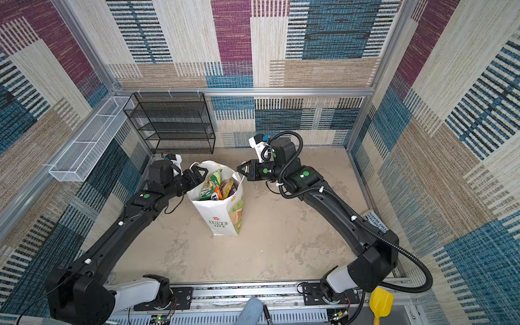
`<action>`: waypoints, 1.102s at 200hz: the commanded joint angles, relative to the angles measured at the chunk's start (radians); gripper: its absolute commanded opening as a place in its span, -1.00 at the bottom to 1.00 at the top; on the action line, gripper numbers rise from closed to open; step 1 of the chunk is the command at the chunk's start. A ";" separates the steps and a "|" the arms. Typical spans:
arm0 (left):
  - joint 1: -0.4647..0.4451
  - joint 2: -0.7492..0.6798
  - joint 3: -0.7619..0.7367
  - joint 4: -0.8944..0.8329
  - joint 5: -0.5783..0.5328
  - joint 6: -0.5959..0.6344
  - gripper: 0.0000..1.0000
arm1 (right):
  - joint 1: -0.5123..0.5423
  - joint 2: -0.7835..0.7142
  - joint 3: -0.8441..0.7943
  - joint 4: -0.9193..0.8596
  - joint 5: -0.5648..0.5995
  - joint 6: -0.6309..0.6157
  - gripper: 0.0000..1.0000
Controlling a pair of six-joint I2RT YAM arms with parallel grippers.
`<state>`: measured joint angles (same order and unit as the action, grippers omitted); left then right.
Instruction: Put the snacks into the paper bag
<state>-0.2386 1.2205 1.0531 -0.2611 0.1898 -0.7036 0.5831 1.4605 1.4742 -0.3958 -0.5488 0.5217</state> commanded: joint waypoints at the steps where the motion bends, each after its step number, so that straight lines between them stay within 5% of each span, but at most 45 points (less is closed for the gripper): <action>1: -0.001 -0.040 -0.018 -0.033 0.015 0.097 0.73 | 0.001 0.004 0.011 0.042 -0.010 0.000 -1.00; 65: -0.002 -0.080 0.041 -0.140 0.108 0.174 0.88 | 0.000 0.014 0.017 0.051 -0.028 0.014 -1.00; 117: -0.001 -0.066 0.240 -0.354 0.017 0.207 0.66 | 0.000 0.000 0.030 0.023 -0.010 -0.001 -1.00; 220: 0.001 -0.046 0.372 -0.491 -0.119 0.271 0.37 | 0.000 -0.012 0.012 0.021 -0.015 -0.009 -1.00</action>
<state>-0.2398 1.1877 1.4139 -0.7200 0.1314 -0.4694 0.5831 1.4590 1.4891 -0.4171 -0.5648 0.5205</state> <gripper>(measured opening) 0.701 0.051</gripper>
